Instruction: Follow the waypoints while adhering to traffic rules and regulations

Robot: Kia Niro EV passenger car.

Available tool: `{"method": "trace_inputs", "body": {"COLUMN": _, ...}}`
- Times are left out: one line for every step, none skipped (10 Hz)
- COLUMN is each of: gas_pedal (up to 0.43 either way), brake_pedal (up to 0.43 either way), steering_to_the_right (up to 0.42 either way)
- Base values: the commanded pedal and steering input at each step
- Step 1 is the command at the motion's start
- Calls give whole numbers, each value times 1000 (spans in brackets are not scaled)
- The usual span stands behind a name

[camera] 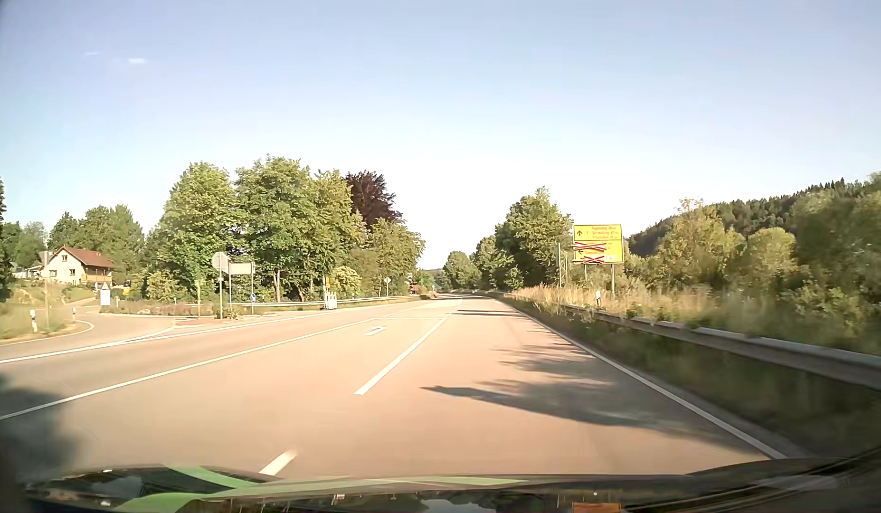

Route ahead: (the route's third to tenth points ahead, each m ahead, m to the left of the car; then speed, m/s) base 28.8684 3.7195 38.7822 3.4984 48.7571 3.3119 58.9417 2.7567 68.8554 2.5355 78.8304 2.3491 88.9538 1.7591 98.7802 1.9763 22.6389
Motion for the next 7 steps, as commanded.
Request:
{"method": "trace_inputs", "body": {"gas_pedal": 228, "brake_pedal": 0, "steering_to_the_right": 2}}
{"method": "trace_inputs", "body": {"gas_pedal": 228, "brake_pedal": 0, "steering_to_the_right": 1}}
{"method": "trace_inputs", "body": {"gas_pedal": 228, "brake_pedal": 0, "steering_to_the_right": 1}}
{"method": "trace_inputs", "body": {"gas_pedal": 240, "brake_pedal": 0, "steering_to_the_right": 0}}
{"method": "trace_inputs", "body": {"gas_pedal": 240, "brake_pedal": 0, "steering_to_the_right": 0}}
{"method": "trace_inputs", "body": {"gas_pedal": 240, "brake_pedal": 0, "steering_to_the_right": 0}}
{"method": "trace_inputs", "body": {"gas_pedal": 240, "brake_pedal": 0, "steering_to_the_right": -1}}
